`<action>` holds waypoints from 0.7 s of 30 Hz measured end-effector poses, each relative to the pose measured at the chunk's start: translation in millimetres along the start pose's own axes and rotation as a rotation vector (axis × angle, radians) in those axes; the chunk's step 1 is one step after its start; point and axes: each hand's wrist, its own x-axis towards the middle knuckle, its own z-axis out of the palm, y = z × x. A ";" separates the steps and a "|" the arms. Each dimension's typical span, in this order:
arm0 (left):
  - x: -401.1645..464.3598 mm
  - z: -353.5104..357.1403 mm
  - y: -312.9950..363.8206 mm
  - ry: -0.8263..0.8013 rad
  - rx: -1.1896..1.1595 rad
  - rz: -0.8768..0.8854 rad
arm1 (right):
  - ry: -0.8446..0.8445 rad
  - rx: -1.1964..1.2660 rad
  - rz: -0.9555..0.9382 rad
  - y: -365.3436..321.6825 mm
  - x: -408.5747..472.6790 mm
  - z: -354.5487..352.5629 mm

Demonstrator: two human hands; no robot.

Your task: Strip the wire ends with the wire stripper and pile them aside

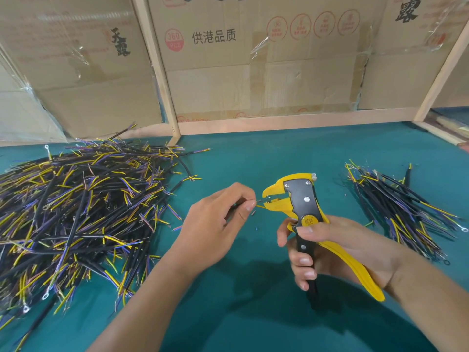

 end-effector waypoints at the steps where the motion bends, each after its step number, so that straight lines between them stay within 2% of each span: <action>1: 0.2 -0.1 0.3 0.000 0.004 0.001 | -0.008 0.007 -0.002 0.3 0.6 1.1; 6: 0.3 -0.1 3.1 -0.020 -0.004 0.029 | -0.114 0.106 0.010 -2.1 4.2 6.7; 21: -1.6 3.2 -0.3 -0.084 -0.150 0.014 | -0.088 0.053 0.039 2.5 4.5 5.7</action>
